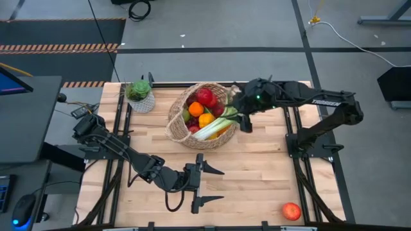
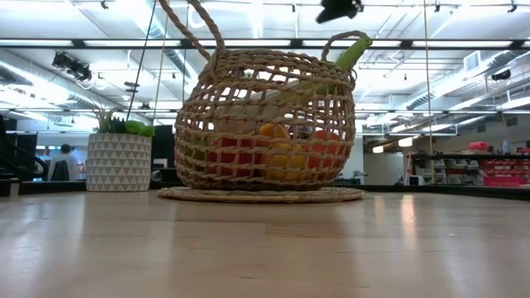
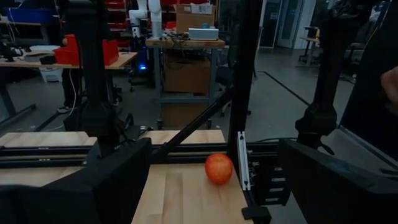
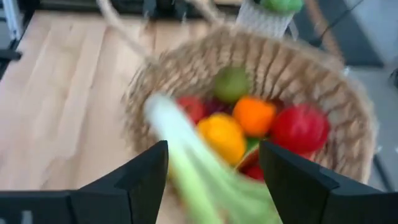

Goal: Build produce basket
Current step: Put the apple into the basket

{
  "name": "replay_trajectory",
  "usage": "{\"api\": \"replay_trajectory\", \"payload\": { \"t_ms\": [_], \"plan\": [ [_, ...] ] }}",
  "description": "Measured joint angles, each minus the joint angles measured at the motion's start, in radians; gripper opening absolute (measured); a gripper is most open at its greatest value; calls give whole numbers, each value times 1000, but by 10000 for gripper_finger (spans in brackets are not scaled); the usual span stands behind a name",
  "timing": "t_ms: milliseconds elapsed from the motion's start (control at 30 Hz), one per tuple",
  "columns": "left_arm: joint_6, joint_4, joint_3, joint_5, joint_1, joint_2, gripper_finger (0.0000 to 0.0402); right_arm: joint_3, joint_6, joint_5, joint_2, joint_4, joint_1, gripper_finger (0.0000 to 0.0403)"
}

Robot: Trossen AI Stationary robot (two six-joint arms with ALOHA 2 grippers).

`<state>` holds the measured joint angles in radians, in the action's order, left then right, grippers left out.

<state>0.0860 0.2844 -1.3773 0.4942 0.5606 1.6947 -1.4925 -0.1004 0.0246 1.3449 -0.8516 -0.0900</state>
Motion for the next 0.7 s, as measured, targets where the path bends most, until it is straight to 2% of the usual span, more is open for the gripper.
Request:
{"api": "replay_trajectory", "payload": {
  "t_ms": [167, 367, 533, 700],
  "plan": [
    [-1, 0, 0, 0, 0, 0, 354, 22, 157, -70, 9, -133, 96, 248],
    [18, -24, 7, -1, -21, 0, 354, 178, 331, -48, 11, -154, 258, 241],
    [29, -29, 10, -1, -26, 0, 354, 274, 603, -74, 11, -152, 409, 237],
    [32, -27, 10, -3, -24, 0, 354, 378, 854, -13, 11, -77, 586, 235]
  ]
}}
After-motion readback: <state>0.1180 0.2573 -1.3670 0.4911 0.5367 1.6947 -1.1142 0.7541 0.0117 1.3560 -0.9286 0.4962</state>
